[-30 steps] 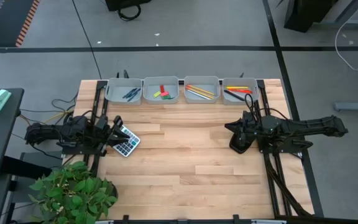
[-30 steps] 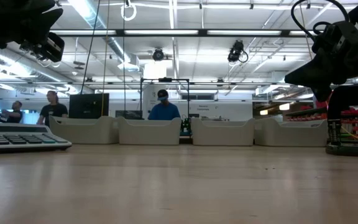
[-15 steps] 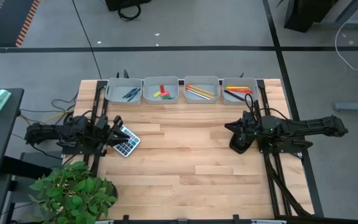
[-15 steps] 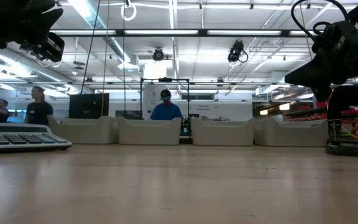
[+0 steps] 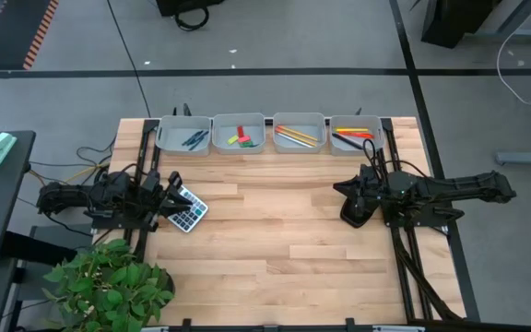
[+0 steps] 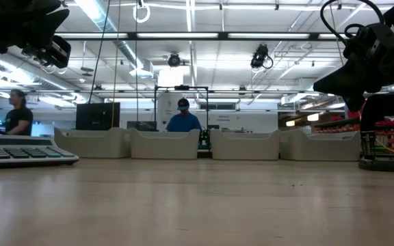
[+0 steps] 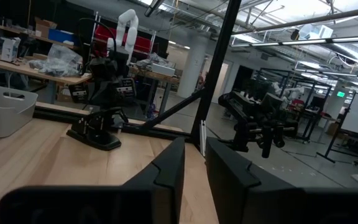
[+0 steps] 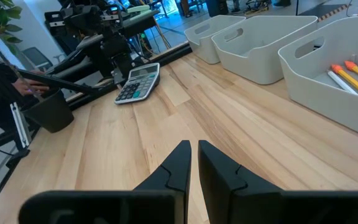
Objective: Sort crayons/erasers/pens/pencils in bins
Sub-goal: Return to Home Position
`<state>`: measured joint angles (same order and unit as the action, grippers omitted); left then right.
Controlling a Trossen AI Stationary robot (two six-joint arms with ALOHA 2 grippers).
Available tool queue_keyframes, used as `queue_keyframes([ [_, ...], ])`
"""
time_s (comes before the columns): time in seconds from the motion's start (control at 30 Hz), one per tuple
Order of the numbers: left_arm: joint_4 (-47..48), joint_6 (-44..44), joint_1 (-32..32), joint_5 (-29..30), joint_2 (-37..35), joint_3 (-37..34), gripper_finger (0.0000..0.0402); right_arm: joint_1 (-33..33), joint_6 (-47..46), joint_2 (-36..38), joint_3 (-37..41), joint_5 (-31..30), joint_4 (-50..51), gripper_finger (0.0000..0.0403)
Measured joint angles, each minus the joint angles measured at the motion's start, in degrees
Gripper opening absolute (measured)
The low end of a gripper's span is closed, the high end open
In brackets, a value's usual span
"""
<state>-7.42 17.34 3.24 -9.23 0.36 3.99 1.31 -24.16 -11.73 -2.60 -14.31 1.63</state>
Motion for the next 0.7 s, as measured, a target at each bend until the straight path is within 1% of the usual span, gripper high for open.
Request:
queue_keyframes([
  [0.17, 0.00, 0.02, -0.02, 0.00, 0.00, 0.00, 0.0077, -0.01, -0.02, 0.00, 0.01, 0.00, 0.01, 0.0038],
  [0.47, 0.00, 0.02, -0.01, -0.01, 0.00, 0.00, 0.0069, 0.02, 0.00, -0.01, 0.01, 0.00, 0.01, 0.0038],
  [0.7, -0.01, -0.02, 0.00, -0.01, 0.00, 0.00, 0.0077, 0.00, -0.02, -0.02, 0.01, 0.00, 0.01, 0.0038],
])
